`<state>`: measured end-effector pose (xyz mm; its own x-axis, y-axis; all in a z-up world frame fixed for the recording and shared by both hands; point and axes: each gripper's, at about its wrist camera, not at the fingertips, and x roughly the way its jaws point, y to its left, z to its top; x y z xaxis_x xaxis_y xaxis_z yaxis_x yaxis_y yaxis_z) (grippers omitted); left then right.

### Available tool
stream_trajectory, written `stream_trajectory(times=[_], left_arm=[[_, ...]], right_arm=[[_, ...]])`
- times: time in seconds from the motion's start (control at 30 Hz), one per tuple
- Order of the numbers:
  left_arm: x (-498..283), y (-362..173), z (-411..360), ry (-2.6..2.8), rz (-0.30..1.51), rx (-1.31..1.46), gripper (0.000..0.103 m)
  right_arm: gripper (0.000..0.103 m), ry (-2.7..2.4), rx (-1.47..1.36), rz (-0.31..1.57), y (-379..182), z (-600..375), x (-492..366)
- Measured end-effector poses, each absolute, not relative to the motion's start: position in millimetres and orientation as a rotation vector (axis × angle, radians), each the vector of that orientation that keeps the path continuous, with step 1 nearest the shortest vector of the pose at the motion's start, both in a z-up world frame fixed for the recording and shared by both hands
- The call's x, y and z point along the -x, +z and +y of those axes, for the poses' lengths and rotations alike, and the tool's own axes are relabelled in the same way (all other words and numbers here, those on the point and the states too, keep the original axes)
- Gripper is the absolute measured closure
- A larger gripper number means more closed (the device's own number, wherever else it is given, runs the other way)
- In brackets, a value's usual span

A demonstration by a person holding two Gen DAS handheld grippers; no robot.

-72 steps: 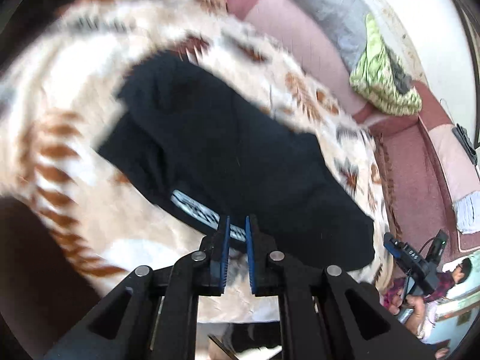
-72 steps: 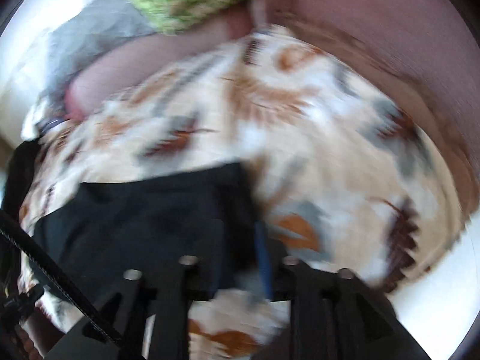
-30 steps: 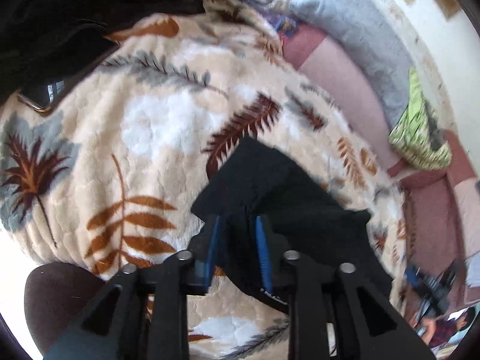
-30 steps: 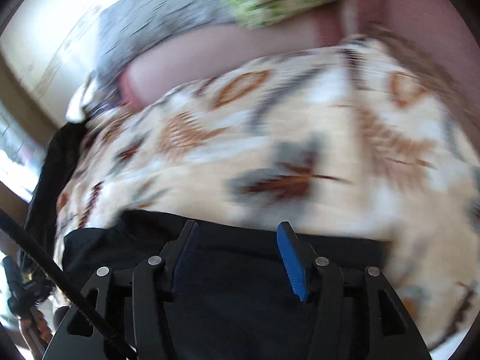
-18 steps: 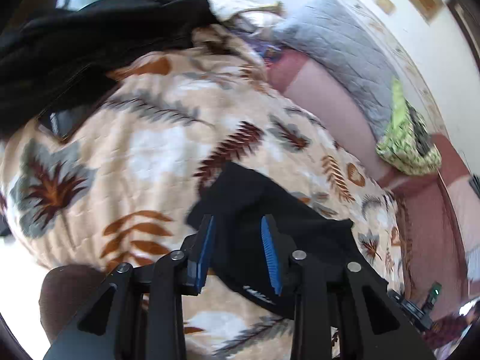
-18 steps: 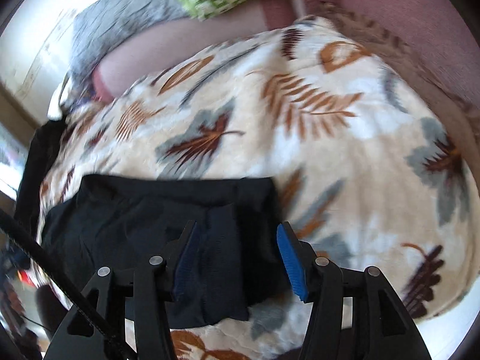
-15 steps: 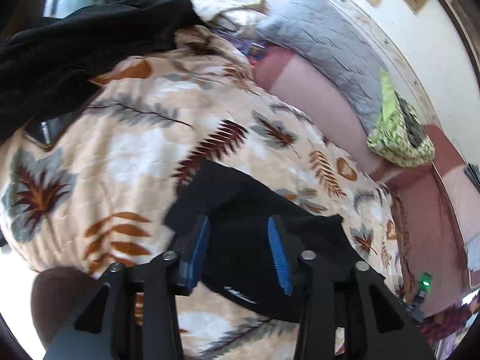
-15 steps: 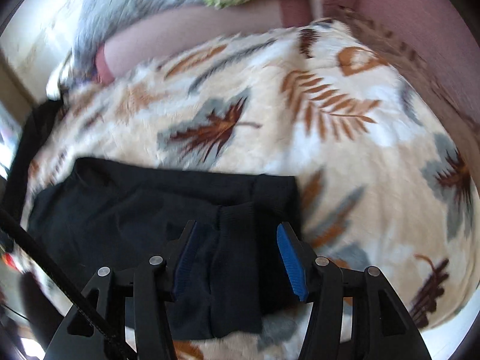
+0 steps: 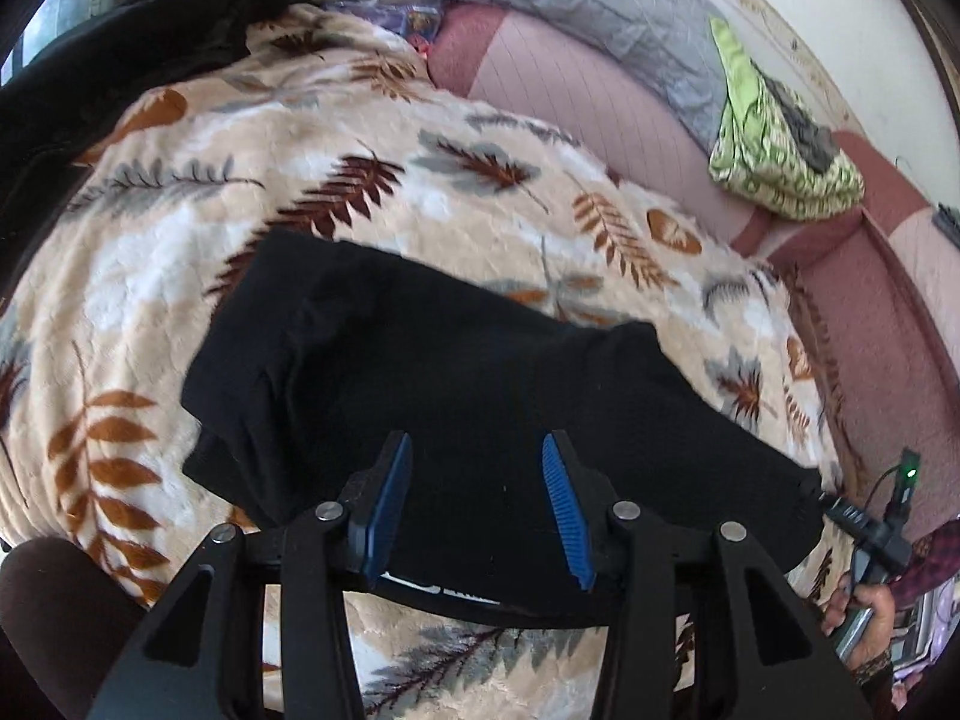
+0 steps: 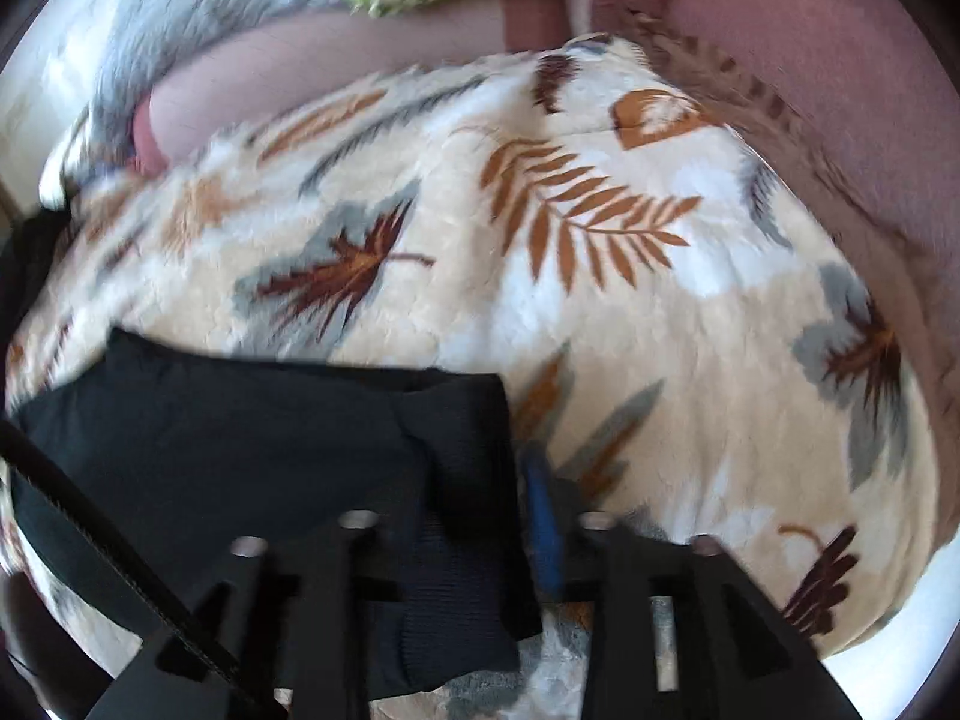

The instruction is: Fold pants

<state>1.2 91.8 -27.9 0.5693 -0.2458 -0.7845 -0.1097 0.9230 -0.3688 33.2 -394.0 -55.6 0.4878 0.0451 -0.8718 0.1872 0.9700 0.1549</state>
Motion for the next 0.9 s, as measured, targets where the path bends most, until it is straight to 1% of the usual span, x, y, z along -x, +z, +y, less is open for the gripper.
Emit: stream_trajectory(times=[0.03,0.07,0.2,0.27,0.3,0.33,0.6,0.77,0.9], left_arm=[[-1,-29,90,-0.082,0.975,0.401,0.059],[-2,-31,89,-0.082,0.982,0.402,0.059],[0,-31,88,-0.091,0.982,0.41,0.059],[2,-29,87,-0.089,0.975,0.403,0.059],[3,-28,87,-0.088,0.972,0.399,0.059],[4,-28,88,-0.082,0.971,0.394,0.059],[0,-32,94,-0.041,0.986,0.418,0.059],[-5,-31,89,-0.037,0.987,0.417,0.058],[-8,-32,81,-0.044,0.988,0.395,0.058]], right_arm=[[0.037,-0.082,-0.28,1.036,-54,-398,-31],[0.031,-0.083,-0.297,1.02,-54,-400,-31],[0.031,-0.021,-0.338,1.049,-75,-395,-49],[0.032,-0.033,-0.289,1.042,-81,-386,-54],[0.056,-0.019,-0.271,1.034,-78,-380,-53],[0.082,0.003,-0.28,1.032,-76,-378,-53],[0.085,0.016,-0.278,0.927,-30,-371,-45],[0.086,-0.038,-0.254,0.937,-33,-384,-64],[0.087,-0.08,-0.236,0.968,-49,-391,-73]])
